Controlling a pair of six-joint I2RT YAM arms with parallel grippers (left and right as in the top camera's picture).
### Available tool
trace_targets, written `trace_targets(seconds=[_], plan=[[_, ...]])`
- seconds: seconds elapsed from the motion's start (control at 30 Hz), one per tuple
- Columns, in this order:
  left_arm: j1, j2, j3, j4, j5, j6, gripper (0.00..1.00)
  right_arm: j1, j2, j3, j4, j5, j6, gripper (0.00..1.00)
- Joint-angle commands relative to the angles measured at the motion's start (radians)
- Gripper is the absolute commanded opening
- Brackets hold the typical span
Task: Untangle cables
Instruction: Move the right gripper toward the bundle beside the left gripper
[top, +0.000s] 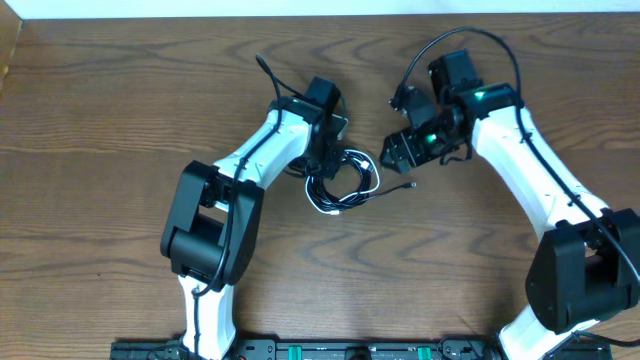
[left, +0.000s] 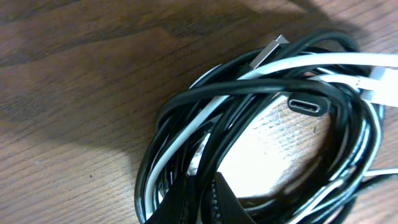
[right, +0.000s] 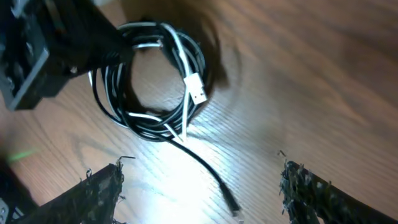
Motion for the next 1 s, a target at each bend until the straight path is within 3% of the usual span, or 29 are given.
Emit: trace_targets(seconds=[0.0,0.87,0.97], plan=[[0.042,0.007,0.000,-0.007,0.116,0.043,0.07,0.022,0.009,-0.037,0.015,-0.029,0.014,0.79],[0.056,-0.039,0.000,-0.018,0.207,0.085,0.07,0.143,0.009,-0.273,0.316,-0.006,0.160,0.77],[0.056,-0.058,0.000,-0.018,0.206,0.085,0.08,0.143,0.009,-0.288,0.329,0.013,0.160,0.73]])
